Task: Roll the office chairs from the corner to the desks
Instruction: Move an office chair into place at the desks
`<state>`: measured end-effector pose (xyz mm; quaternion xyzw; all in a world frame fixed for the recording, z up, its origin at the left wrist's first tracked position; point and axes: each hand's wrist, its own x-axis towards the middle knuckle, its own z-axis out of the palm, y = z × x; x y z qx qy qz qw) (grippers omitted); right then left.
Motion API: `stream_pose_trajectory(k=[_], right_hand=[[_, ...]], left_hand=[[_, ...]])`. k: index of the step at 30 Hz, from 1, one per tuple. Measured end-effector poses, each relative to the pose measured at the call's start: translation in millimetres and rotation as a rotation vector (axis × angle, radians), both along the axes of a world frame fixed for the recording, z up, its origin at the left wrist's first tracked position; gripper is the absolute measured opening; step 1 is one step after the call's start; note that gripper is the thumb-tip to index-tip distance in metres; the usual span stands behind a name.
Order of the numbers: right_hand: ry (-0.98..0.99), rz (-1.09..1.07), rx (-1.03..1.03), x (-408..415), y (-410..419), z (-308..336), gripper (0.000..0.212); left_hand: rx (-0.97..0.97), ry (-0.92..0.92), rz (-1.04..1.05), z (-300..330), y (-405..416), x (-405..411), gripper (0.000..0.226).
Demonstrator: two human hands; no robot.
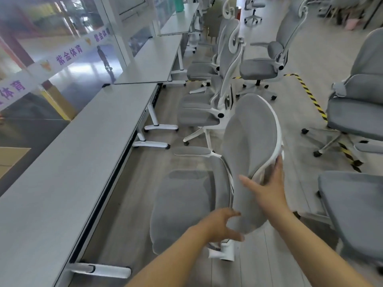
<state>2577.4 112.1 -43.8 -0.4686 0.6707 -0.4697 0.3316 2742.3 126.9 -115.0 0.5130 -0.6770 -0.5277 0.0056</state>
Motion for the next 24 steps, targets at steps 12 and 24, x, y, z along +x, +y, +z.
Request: stream_pose_trajectory(k=[12,24], right_hand=[[0.631,-0.373,0.245,39.7,20.4,-52.6,0.098],[0.744,-0.46,0.309,47.7,9.5,-77.9,0.078]], left_hand=[[-0.143,-0.637,-0.008,-132.3,36.7,197.2,0.086],[-0.063,-0.535,0.019,-223.6,91.7,208.0,0.122]])
